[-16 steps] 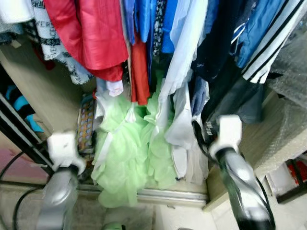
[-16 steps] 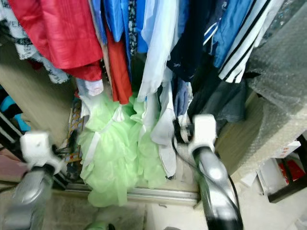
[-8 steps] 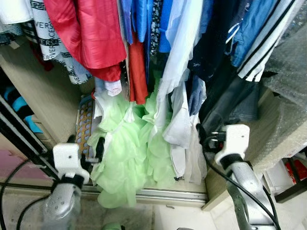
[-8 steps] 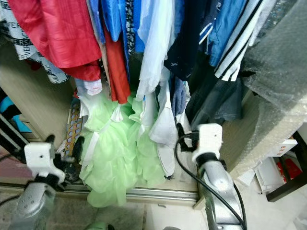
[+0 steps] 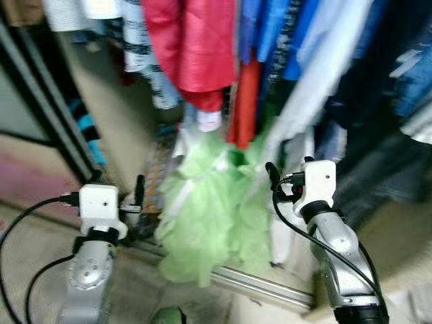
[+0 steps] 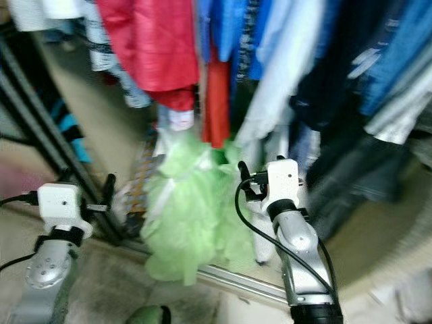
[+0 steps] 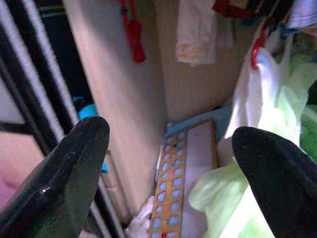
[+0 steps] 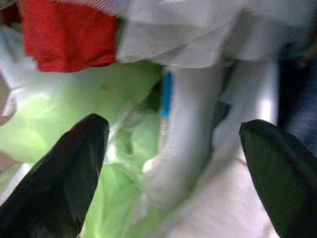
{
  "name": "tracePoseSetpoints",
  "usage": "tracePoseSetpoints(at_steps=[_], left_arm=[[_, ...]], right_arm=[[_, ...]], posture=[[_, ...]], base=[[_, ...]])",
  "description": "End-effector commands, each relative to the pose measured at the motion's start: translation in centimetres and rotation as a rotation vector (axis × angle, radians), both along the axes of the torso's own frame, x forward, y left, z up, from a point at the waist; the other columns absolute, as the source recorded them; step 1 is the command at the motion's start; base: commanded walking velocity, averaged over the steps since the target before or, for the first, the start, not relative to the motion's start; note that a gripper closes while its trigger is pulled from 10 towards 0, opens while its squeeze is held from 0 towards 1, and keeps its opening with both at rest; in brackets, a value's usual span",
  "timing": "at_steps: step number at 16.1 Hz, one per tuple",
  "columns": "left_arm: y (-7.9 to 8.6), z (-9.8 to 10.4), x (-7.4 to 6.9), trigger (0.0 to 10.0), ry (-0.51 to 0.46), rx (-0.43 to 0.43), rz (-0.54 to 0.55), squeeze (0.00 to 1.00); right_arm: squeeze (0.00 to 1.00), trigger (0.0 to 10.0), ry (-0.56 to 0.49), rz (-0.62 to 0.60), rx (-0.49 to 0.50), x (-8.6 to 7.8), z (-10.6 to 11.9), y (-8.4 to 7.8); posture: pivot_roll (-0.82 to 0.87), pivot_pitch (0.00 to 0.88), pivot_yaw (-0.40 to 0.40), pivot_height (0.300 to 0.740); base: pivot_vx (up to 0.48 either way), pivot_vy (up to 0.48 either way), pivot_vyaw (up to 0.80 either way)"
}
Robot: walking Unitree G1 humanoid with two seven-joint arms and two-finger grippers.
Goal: Clean up the room
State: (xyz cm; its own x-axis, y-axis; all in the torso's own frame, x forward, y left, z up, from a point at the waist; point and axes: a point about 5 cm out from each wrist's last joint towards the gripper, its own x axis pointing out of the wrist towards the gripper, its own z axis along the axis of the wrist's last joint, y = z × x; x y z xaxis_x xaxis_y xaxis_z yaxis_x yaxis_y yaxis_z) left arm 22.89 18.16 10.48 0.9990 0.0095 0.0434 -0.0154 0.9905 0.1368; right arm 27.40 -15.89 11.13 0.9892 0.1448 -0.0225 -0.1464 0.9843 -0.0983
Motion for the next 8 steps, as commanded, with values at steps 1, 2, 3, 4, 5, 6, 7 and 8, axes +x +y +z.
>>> tracePoseSetpoints(at_steps=[1,2,3,4,5,6,7,8], left_arm=[[-0.02,-0.58,-0.04,10.0,0.037,-0.010,0.003,0.00],[-0.04,-0.58,-0.02,10.0,0.037,-0.011,0.003,0.00],[-0.07,-0.57,0.01,10.0,0.037,-0.009,0.004,0.00],[-0.05,-0.61,0.03,10.0,0.039,-0.009,0.006,0.00],[0.00,-0.71,0.06,10.0,0.043,-0.010,0.007,0.00],[0.02,-0.76,0.10,10.0,0.045,-0.010,0.007,0.00],[0.05,-0.77,0.17,10.0,0.046,-0.008,0.009,0.00],[0.08,-0.78,0.20,10.0,0.046,-0.006,0.012,0.00]], right_arm=[[0.00,10.0,-0.007,0.007,-0.001,0.27,0.12,0.26],[0.00,10.0,-0.005,0.004,-0.001,0.27,0.06,0.20],[0.00,10.0,-0.003,0.002,0.000,0.27,0.02,0.09],[0.00,10.0,-0.003,0.000,0.001,0.29,-0.01,0.07],[0.00,10.0,-0.002,-0.004,0.008,0.33,-0.04,0.11],[0.00,10.0,-0.001,-0.011,0.021,0.37,-0.06,0.11],[0.00,10.0,0.009,-0.021,0.055,0.42,-0.17,0.10],[0.00,10.0,0.024,-0.042,0.020,0.55,-0.33,-0.06]], posture=[[-0.04,0.000,-0.017,0.740],[-0.04,0.000,-0.017,0.740],[-0.04,0.000,-0.015,0.740],[-0.05,0.000,-0.012,0.740],[-0.05,0.000,-0.011,0.740],[-0.05,0.000,-0.011,0.740],[-0.05,0.000,-0.011,0.740],[-0.05,0.000,-0.012,0.740]], base=[[0.000,0.000,0.80],[0.000,0.000,0.80],[0.000,0.000,0.80],[0.000,0.000,0.80],[0.000,0.000,0.80],[0.000,0.000,0.80],[0.000,0.000,0.00],[0.000,0.000,0.00]])
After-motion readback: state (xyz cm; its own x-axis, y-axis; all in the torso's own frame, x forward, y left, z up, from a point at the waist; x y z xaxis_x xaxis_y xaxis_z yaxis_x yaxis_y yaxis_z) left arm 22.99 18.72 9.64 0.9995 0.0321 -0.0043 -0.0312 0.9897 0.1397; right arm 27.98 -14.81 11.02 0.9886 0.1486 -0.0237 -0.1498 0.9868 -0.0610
